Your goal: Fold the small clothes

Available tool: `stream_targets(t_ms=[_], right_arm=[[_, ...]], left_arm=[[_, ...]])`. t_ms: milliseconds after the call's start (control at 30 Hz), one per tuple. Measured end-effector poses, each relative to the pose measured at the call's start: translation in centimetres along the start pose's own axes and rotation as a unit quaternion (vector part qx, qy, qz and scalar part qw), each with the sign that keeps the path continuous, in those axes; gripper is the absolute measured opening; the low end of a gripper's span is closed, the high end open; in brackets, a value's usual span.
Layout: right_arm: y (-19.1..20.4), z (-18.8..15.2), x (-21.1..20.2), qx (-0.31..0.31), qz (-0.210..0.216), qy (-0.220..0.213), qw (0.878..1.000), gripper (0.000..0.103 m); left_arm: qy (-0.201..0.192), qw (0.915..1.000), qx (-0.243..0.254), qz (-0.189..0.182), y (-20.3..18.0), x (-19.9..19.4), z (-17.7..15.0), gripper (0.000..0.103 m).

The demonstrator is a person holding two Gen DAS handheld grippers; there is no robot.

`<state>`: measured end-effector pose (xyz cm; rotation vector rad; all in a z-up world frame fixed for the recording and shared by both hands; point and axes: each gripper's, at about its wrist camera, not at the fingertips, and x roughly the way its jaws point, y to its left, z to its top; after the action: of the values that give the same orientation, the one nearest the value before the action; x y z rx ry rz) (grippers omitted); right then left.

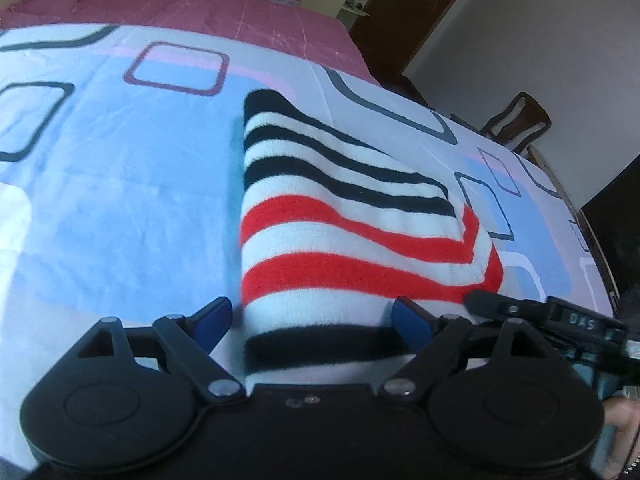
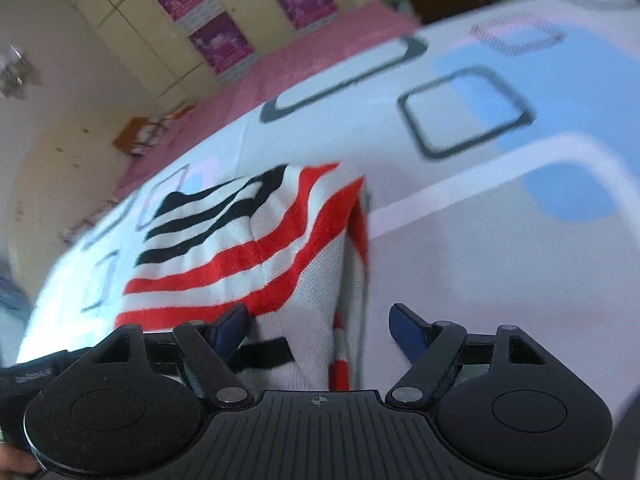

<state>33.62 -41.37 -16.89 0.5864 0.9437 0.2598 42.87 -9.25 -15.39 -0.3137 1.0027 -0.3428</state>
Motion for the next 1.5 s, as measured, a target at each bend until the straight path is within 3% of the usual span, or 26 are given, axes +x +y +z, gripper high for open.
stream_targets(t_ms=[133, 200, 400, 533, 867, 1067, 1267, 1500], right_arm=[[-0.5, 0.3, 0.9, -0.009, 0.038, -0.008, 0.999, 0.076], [-0.6, 0.4, 1.2, -0.006, 0.05, -0.002, 0.999, 0.058], [-0.4, 0.3, 1.1, -0.007, 0.057, 0.001, 0.998, 0.04], [0.3, 0.2, 0.1, -0.005, 0.069, -0.015, 0.998, 0.036], [5.4, -0.4, -1.9, -0.015, 0.101, -0.036, 0.994, 0.034], [11.6, -2.6, -1.0, -0.024, 0.113, -0.042, 0.992, 0.034], [20.1, -6.2, 1.7, -0.028, 0.112, -0.048, 0.992, 0.034], [28.7, -9.7, 7.6, -0.021, 0.125, -0.035, 0.991, 0.034]], left_arm=[[0.005, 0.9998, -0.009, -0.016, -0.1, 1.0, 0.0, 0.083], [0.001, 0.9998, -0.009, -0.018, -0.3, 1.1, -0.1, 0.079], [-0.017, 0.9998, -0.003, -0.013, -0.9, 0.3, -0.1, 0.06], [-0.027, 0.9996, 0.002, -0.012, -1.3, -0.8, 0.2, 0.046], [-0.049, 0.9983, 0.022, -0.02, -1.0, -5.8, 0.1, 0.044], [-0.068, 0.9973, 0.026, -0.013, 3.4, -10.8, 0.2, 0.043], [-0.075, 0.9967, 0.026, -0.018, 11.6, -15.8, 0.3, 0.043], [-0.078, 0.9967, 0.02, 0.007, 21.0, -20.5, 1.0, 0.043]])
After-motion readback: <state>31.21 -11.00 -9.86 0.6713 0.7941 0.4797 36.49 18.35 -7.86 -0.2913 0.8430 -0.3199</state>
